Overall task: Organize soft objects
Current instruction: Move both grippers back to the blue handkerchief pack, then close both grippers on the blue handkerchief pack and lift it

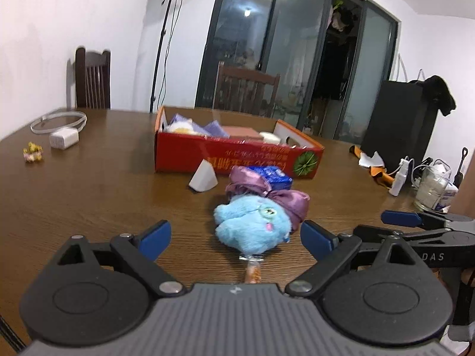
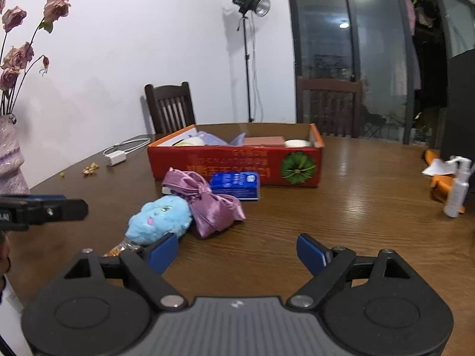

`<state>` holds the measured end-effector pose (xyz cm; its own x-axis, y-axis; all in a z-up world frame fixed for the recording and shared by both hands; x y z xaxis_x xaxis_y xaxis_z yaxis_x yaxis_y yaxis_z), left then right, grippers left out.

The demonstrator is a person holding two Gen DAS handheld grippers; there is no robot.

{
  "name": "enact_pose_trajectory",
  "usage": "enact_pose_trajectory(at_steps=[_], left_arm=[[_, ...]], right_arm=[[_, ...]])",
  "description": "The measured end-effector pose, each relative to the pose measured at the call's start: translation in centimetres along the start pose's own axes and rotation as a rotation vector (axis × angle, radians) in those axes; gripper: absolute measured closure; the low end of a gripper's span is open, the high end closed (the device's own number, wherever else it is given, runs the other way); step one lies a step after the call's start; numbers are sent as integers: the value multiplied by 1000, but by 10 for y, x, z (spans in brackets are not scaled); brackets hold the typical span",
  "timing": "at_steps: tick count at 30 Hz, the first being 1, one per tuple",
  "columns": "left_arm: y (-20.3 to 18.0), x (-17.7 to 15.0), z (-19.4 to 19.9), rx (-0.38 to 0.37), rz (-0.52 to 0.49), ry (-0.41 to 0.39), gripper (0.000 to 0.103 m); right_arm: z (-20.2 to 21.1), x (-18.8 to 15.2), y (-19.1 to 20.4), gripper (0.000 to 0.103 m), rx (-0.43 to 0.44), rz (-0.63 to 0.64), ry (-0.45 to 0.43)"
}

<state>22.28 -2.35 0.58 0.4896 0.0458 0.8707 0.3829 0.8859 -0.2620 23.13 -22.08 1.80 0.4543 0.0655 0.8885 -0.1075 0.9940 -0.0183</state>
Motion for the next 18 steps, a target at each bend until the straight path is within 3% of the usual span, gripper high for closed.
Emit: enact_pose_trajectory(at_steps=[4,9,12,15,18], left_arm=[[14,6,-23,-31,50,21,9],[33,33,-65,-69,106,40,24],[32,60,-92,-93,86,47,29],[17,84,-119,-160,31,45,33],[18,82,-166,-169,78,186,58]], right_arm=[[-30,12,8,20,22,20,26],[-71,33,5,25,67,-47,63],[-103,50,-4,26,62,-99,85],[-136,67,-10,35,52,-117,107],[-169,78,-18,52,53,-148,134]])
Point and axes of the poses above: each gripper's, at about its wrist camera, not at the fingertips, and z roughly against the way its jaws point, y to its left, x to its top, the point moved 7 cm from there along -z, roughly the way its jaws point, and after that the axes turned 10 degrees about -x, right-handed, at the moved point
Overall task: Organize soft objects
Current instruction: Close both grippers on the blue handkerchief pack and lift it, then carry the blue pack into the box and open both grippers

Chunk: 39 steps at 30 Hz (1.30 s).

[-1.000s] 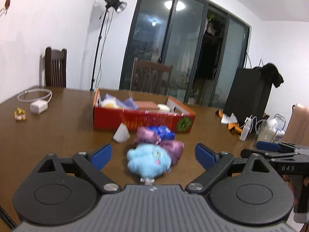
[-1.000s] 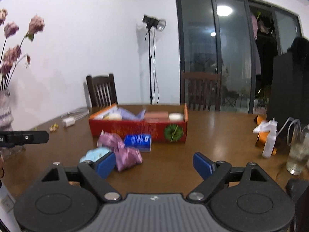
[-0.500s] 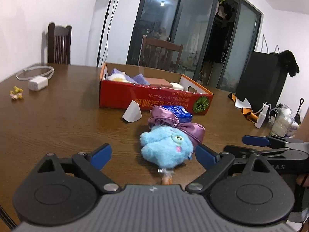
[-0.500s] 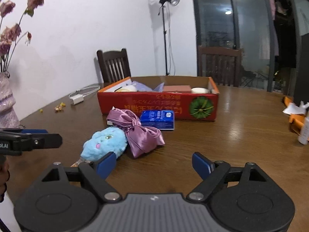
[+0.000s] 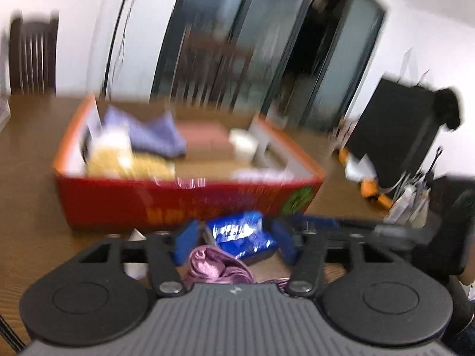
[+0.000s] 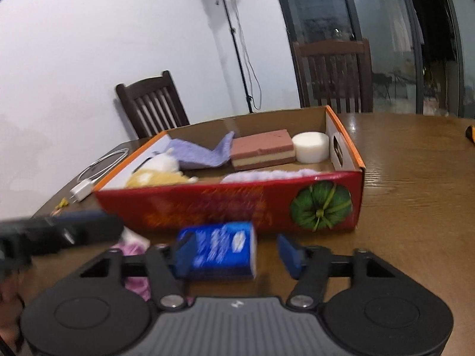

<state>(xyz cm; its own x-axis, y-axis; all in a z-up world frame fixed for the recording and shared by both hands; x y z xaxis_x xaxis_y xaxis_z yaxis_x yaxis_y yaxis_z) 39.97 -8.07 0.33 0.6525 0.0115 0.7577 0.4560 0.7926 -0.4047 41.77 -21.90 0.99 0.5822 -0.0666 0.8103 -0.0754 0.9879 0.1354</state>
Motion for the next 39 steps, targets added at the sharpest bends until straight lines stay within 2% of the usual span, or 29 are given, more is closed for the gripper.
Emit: enact_pose_trajectory(at_steps=[1,2,5,9,14,15,19,23,27,29,34,36,39], left_arm=[[6,0,-15,8,29,41,69],[10,0,-24,18,47,63,70],[23,-5,-40,23,94,86,70],[32,-8,-46,-30,168,74,70],[22,-1,-42,-52,180,57,71],[15,3,-37,-68,174,47,71],[-28,18,2,-121,87,-40,66],[-72,15,43,-159,-9,-107,66],[-106,-7,66,-168,-45,-112,65],[-114,-27,70,-169,-24,-93,65],[-114,-84,54,-164,95,20,66],[-113,-100,50,-166,110,44,66],[-109,-118,43,-174,125,86,66]], right_arm=[[-11,3,-3,58,7,-20,18],[-19,5,-5,61,18,-35,34],[-34,4,-7,64,53,-58,56],[-41,-4,-6,67,117,-79,72],[-35,-1,-12,71,110,-125,61],[-29,2,-13,72,106,-128,47],[28,19,-8,72,83,-78,-98],[89,19,-10,72,100,-91,-178],[135,5,-16,72,118,-115,-202],[149,-8,-19,72,118,-117,-192],[150,-65,-35,71,110,-160,-74],[149,-87,-41,71,118,-189,-28],[154,-108,-44,68,118,-197,-10]])
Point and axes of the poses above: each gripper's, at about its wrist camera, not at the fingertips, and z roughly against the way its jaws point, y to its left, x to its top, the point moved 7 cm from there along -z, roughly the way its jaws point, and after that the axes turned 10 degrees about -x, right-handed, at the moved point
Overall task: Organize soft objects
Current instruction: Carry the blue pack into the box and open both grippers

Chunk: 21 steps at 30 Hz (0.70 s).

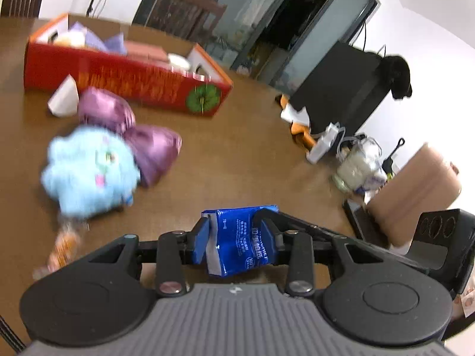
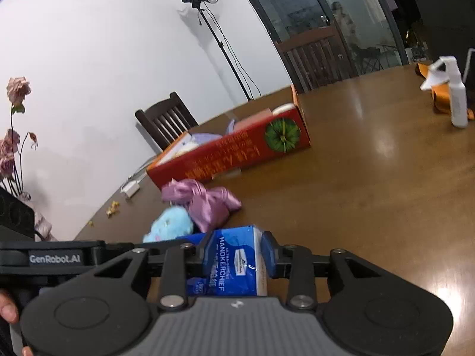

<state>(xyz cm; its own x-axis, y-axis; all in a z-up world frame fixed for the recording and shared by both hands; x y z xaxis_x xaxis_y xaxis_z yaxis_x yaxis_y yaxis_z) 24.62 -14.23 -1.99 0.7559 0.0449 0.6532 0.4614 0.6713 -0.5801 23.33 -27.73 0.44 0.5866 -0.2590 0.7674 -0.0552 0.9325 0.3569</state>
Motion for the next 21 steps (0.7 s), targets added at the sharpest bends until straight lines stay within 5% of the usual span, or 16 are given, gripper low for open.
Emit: enact_pose_trajectory(at_steps=[6,10,15,17,21], left_arm=[[9,-13,4,25,23,4,57],[7,-13,7,12,23,8,52],[10,-13,-6,3,33,42,65],[8,-11,-8,5,19,47,69],[-2,21,0,-17,-10,-11,70]], right_arm=[[1,-17,-11,67,-50,-4,-3],[8,-15,-20,57,-43,-29,-15],[-3,-16,-17,59,-17,-23,20],[-8,-15,-13,71,15,-28,34],[-14,7,-8,73,-4,-30,17]])
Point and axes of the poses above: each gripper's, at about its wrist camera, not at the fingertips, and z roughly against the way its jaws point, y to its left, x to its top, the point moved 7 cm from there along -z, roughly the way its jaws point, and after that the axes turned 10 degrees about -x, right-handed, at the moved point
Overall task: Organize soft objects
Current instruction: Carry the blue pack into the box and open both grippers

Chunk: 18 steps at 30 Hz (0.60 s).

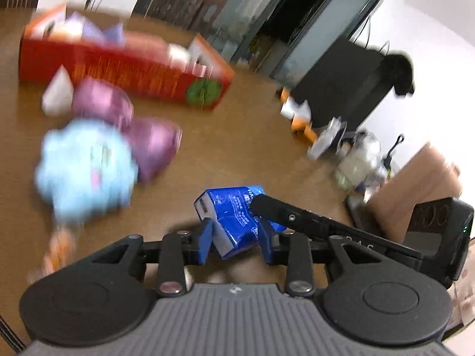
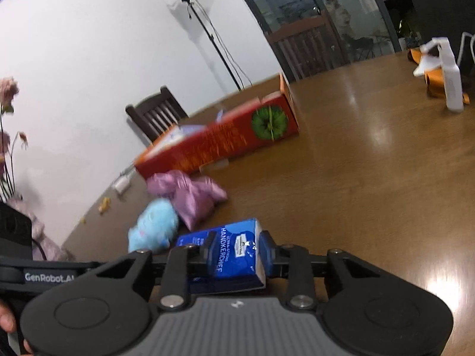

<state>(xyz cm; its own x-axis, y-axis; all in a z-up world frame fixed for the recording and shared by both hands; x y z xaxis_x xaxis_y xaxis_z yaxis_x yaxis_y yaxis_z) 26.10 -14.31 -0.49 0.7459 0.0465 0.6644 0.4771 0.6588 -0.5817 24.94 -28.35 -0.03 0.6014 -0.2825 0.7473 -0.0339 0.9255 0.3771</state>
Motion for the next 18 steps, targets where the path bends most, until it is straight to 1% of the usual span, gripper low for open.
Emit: enact_pose_trajectory(at_steps=[1,3,4,6,8,10,12,13,16,18], left_arm=[[-4,17,5,-10,-32,-32,70],[-9,60,12,-28,-92,-104,70],[-8,79,13,-33,-111,-128,70],[-2,123,8,-48,-121,-159,70],[9,163,-4,-55,-124,-175,70],[26,195,-24,-45,-111,-169,70],[50,222,-52,-32,-70,-133,70],[61,230,-64,-23,-46,-114,70],[104,242,-100,1,39,-52,70],[122,242,-119,12,52,-22,70]], right_arm=[[1,13,4,73,10,3,-21],[3,47,15,73,43,20,-79],[1,66,20,73,58,29,-103],[-8,105,31,73,78,57,-146],[-27,143,38,73,73,86,-179],[-52,175,42,73,59,103,-190],[-88,199,41,73,27,122,-164],[-110,209,38,73,2,129,-143],[-160,219,32,73,-55,165,-93],[-182,220,29,73,-94,192,-67]])
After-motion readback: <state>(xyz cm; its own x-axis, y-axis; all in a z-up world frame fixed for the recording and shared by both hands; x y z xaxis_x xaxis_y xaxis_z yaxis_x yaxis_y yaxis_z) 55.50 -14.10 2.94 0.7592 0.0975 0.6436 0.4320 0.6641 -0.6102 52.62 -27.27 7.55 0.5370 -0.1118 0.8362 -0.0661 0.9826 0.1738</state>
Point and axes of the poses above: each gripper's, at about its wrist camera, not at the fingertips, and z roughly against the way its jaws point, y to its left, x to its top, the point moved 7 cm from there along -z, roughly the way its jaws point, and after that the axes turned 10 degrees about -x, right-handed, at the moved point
